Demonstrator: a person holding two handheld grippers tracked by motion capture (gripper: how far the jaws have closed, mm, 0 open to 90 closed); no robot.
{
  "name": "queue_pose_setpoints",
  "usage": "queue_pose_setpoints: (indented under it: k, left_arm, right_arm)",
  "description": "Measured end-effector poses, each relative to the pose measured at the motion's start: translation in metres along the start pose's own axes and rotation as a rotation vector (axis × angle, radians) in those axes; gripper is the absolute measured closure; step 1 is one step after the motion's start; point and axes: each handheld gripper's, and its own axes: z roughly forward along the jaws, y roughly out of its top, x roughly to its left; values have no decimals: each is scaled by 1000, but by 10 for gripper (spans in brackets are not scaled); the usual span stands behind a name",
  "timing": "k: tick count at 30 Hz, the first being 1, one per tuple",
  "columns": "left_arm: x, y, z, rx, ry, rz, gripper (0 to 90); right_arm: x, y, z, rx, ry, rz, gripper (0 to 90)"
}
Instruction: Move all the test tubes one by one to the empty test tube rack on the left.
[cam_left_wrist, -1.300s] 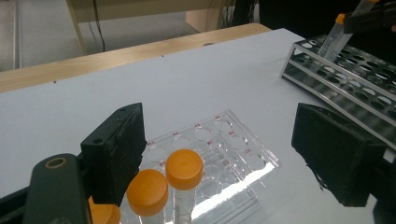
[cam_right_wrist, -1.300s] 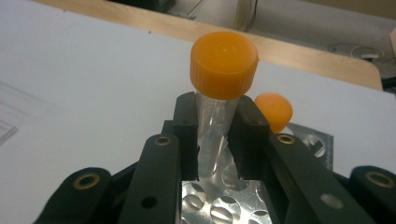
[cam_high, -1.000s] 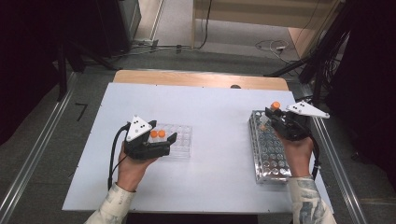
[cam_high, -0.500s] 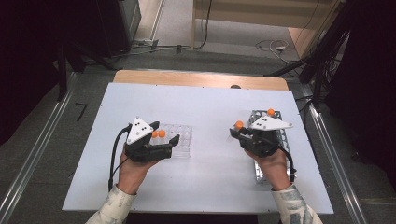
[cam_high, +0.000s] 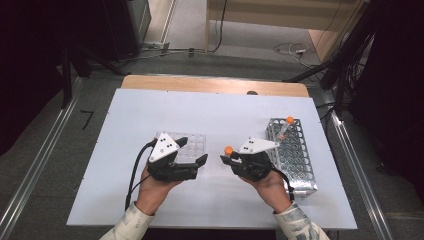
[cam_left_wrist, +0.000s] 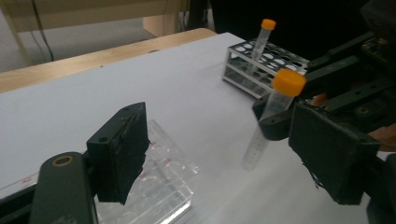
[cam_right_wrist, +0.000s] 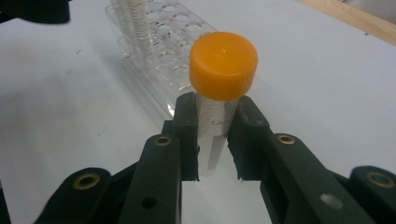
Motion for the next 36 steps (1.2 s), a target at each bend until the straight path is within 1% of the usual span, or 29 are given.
queue_pose_setpoints:
  k: [3,5,9,11,12,13,14,16,19,25,34,35,36]
  left_arm:
    - [-5,-2,6,7,-19,17,232]
    - [-8,-3,9,14,-28,20,241]
    - [-13,-6,13,30,-55,36,296]
    - [-15,-6,16,34,-83,43,345]
    - [-15,-7,17,38,-90,45,366]
    - [-16,-7,17,40,-91,43,381]
    - [-16,-8,18,42,-95,45,402]
    - [-16,-9,19,48,-103,46,448]
    - [-16,-10,21,55,-115,47,543]
    - [-17,-12,23,66,-120,55,681]
    - [-17,-12,22,61,-114,58,703]
    - [-17,-12,22,59,-112,58,703]
    - [-17,-11,22,55,-112,53,704]
  right_arm:
    - [6,0,6,7,17,-14,719]
    - [11,1,10,13,31,-26,720]
    - [21,0,18,27,46,-49,719]
    - [23,0,20,27,57,-47,719]
    - [24,0,21,27,62,-48,719]
    - [26,0,21,31,67,-43,719]
    - [26,0,22,29,74,-52,719]
    - [29,0,23,32,80,-53,719]
    - [30,1,24,28,95,-47,719]
    - [30,0,24,27,97,-43,719]
    - [30,1,23,25,108,-32,716]
    - [30,1,23,24,108,-32,712]
    - [30,1,23,26,112,-28,682]
